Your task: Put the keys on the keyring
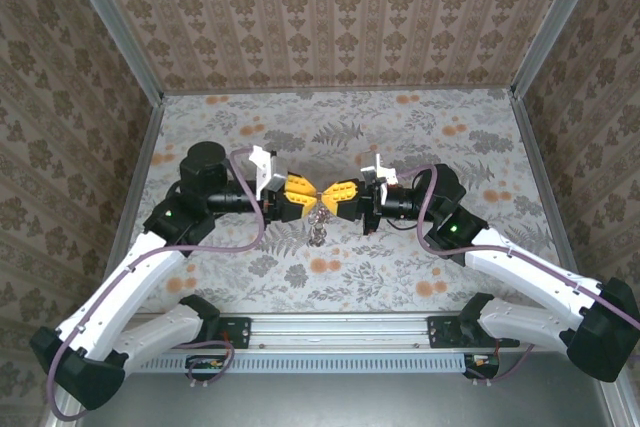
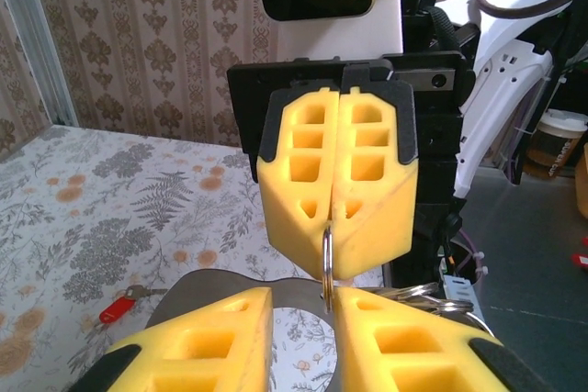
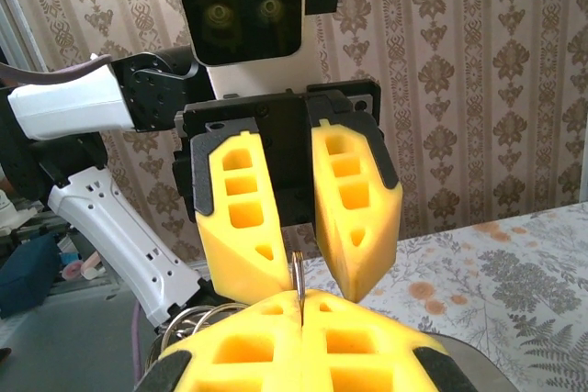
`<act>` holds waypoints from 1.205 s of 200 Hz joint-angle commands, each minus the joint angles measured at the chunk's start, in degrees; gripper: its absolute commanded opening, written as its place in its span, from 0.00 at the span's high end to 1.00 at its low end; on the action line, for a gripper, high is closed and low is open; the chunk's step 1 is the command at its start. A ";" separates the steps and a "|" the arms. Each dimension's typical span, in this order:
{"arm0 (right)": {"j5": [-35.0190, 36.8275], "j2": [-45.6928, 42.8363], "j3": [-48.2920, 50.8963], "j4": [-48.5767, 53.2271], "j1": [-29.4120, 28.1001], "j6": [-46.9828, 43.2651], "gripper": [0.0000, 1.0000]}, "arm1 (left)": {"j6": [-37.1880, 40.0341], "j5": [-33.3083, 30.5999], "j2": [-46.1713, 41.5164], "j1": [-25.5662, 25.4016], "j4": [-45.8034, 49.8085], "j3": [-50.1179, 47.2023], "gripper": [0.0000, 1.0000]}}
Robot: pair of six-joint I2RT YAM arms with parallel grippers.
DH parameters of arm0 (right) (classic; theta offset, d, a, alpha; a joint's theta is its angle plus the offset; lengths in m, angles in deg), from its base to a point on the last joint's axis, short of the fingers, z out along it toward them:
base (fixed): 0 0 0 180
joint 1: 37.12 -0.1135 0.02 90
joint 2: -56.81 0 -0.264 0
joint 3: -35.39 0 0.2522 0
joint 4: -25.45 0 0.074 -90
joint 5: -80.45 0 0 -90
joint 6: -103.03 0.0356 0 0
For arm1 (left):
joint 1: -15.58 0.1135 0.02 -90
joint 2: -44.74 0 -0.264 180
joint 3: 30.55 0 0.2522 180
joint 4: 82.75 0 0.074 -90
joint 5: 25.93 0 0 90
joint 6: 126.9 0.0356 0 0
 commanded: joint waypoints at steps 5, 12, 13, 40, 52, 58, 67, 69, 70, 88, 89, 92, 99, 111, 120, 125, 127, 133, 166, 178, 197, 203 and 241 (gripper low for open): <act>-0.66 -0.64 -0.48 -3.18 -0.07 0.52 1.00 | 1.20 0.69 0.46 -0.46 0.57 1.98 0.78; -0.68 -0.54 -0.48 -3.18 -0.10 0.45 1.00 | 1.21 0.69 0.43 -0.46 0.34 2.22 0.78; -0.67 -0.52 -0.48 -3.18 -0.06 0.44 1.00 | 1.22 0.69 0.42 -0.46 0.37 2.25 0.79; -0.63 0.11 -0.48 -3.03 -0.06 0.10 1.00 | 1.55 1.36 0.83 -0.46 0.31 3.01 0.90; -0.50 0.36 -0.56 -2.62 -0.03 -0.27 1.00 | 1.81 1.87 1.22 -0.46 0.69 3.39 0.98; -0.44 0.46 -0.70 -2.28 -0.09 -0.52 1.00 | 1.90 1.97 1.37 -0.46 0.67 3.55 1.00; -0.35 0.63 -0.83 -1.62 -0.01 -0.98 1.00 | 2.14 2.05 1.53 -0.38 0.99 3.69 1.00; -0.32 0.64 -0.83 -1.36 -0.01 -1.15 1.00 | 2.24 2.02 1.48 -0.38 1.10 3.73 1.00; -0.36 0.68 -0.88 -1.26 -0.01 -1.19 1.00 | 2.30 2.01 1.47 -0.37 1.14 3.76 1.00; -0.29 0.25 -1.57 2.76 0.30 -3.46 0.96 | 4.28 1.39 1.98 -0.20 4.21 5.22 1.00; -0.30 0.18 -1.60 3.04 0.32 -3.67 0.95 | 4.46 1.26 2.03 -0.20 4.54 5.34 1.00; -0.25 0.08 -1.81 3.85 0.40 -4.00 0.91 | 5.07 0.89 2.21 -0.20 5.40 5.75 1.00; -0.06 -0.51 -2.00 5.60 0.87 -4.87 0.82 | 6.89 -0.19 2.66 -0.22 8.55 7.03 1.00; 0.57 -1.69 -2.25 9.24 1.83 -6.33 0.70 | 10.13 -1.96 3.91 -0.28 14.08 9.48 1.00; 1.66 -2.73 -2.48 12.03 2.63 -7.49 0.63 | 12.28 -3.33 4.67 -0.40 17.75 11.46 1.00; 2.36 -3.23 -2.59 13.86 3.08 -8.33 0.61 | 13.57 -4.28 5.15 -0.67 20.04 12.57 1.00; 2.64 -3.36 -2.70 14.61 3.24 -8.70 0.60 | 14.07 -4.60 5.37 -0.75 20.89 12.92 1.00; 3.21 -3.95 -2.96 16.57 3.76 -9.83 0.58 | 15.49 -5.79 6.07 -1.05 23.27 14.19 1.00; 5.84 -5.36 -5.35 26.11 5.00 -15.76 0.57 | 22.14 -15.37 10.70 -4.55 35.62 20.98 1.00; 6.19 -5.18 -6.41 28.40 5.00 -17.48 0.57 | 23.62 -18.41 12.57 -5.73 39.28 23.20 1.00; 5.63 -4.89 -7.45 29.85 5.00 -18.94 0.57 | 24.92 -20.25 14.47 -6.63 43.30 25.89 1.00; 5.05 -4.68 -7.65 30.10 5.00 -19.27 0.58 | 25.21 -20.27 14.91 -6.80 44.42 26.66 1.00; -1.25 -2.97 -9.61 33.09 4.91 -20.27 0.59 | 27.14 -19.24 17.88 -7.01 50.68 30.79 1.00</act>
